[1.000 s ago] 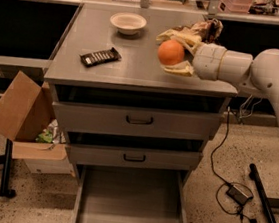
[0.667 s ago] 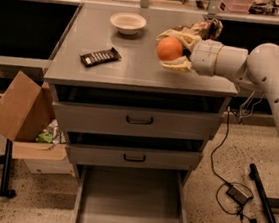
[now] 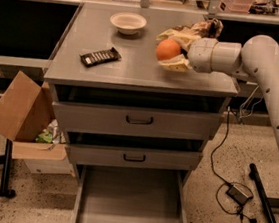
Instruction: Pick orange from bottom drawer and place on counter
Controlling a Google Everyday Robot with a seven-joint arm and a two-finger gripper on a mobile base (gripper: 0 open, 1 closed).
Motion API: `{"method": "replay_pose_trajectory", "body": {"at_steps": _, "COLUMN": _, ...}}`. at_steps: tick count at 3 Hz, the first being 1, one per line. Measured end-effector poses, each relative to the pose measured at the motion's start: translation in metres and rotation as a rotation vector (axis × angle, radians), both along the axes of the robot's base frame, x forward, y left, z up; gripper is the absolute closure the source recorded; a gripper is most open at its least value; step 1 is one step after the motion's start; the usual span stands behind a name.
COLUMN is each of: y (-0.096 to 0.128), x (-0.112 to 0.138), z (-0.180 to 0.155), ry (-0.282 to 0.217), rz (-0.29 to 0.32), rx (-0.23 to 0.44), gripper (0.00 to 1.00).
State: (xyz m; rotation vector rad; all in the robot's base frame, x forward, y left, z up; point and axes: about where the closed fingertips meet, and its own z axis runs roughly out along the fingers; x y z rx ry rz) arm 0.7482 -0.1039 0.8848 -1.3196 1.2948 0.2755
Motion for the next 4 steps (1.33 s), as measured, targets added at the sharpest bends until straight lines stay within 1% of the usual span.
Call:
{"method": "replay_pose_trajectory", "body": {"at_steps": 1, "y": -0.017, "x": 0.007, "z": -0.019, "ry": 0.093, "rz": -0.032, "rx": 0.086, "gripper": 1.0}}
{"method": "replay_pose_trajectory", "body": {"at_steps": 2, "y": -0.026, "x": 0.011, "z": -0.028, "ry": 0.132, "rz": -0.056, "rx": 0.164, "gripper": 1.0}}
{"method": "replay_pose_trajectory", "body": {"at_steps": 3, "y": -0.032, "x": 0.014, "z": -0.034, "ry": 0.159, "rz": -0.064, "rx": 0.182, "gripper": 0.82}}
{"method": "replay_pose_trajectory", "body": {"at_steps": 4, "y": -0.036, "x": 0.016, "z": -0.037, "ry": 0.167, "rz": -0.06, "rx": 0.199, "gripper": 0.59}}
